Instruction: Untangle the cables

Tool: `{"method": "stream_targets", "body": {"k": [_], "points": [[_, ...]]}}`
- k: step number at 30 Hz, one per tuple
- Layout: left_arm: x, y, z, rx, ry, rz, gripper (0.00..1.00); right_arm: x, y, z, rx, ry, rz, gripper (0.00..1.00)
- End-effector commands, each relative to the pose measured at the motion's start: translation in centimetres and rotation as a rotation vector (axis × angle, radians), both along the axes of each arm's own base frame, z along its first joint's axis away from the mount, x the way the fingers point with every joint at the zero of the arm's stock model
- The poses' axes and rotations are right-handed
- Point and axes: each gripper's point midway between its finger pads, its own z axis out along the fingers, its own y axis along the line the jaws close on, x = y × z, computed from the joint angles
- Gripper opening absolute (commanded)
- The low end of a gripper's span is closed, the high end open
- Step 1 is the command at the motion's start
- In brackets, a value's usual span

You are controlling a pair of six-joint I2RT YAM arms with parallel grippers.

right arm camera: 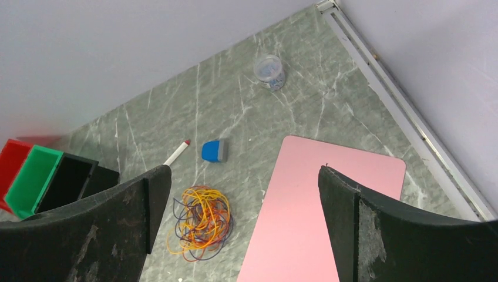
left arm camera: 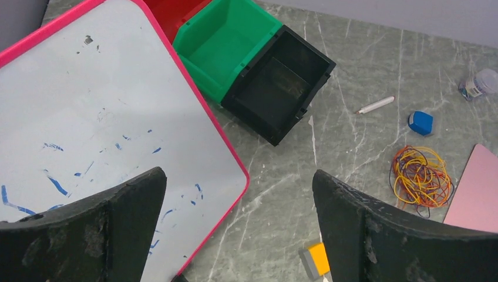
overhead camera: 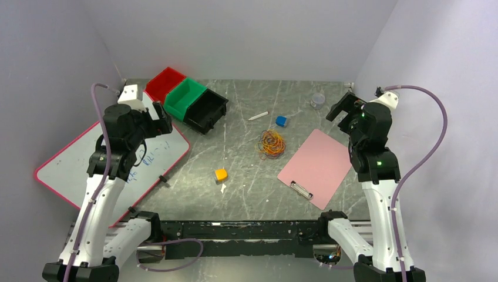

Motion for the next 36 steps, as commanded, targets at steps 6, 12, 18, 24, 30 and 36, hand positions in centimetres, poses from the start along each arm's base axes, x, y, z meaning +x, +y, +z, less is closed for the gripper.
{"method": "stream_targets", "body": {"k": [6,12,18,24,30,36], "points": [[0.3,0.1,0.2,-0.002,-0.104,-0.011,0.99,-0.7,-1.3,0.9,-0.027,-0.025,-0.058,1.00],[0.5,0.0,-0.1,0.009,-0.097,-0.020,0.99,-0.9,-1.4,-0.2,-0.032,0.021,-0.060,1.00],[0.3,0.1,-1.1,0.013,-0.073,-0.015,0.99,-0.5,0.9,-0.6,-0.004,0.026,0.074,1.00],[0.5,0.5,-2.2,0.016,-0.014,0.012,0.99,0.0,2.5,-1.7,0.048,0.041,0.139,1.00],[-0.1,-0.5,-2.8,-0.010,-0.010,-0.042,1.00,0.9,3.7,-2.6,0.113,0.055,0.177,1.00],[-1.3,-1.4,-3.4,-0.032,-0.029,-0.095,1.00,2.0,4.9,-3.9,0.180,0.078,0.210,1.00]]}}
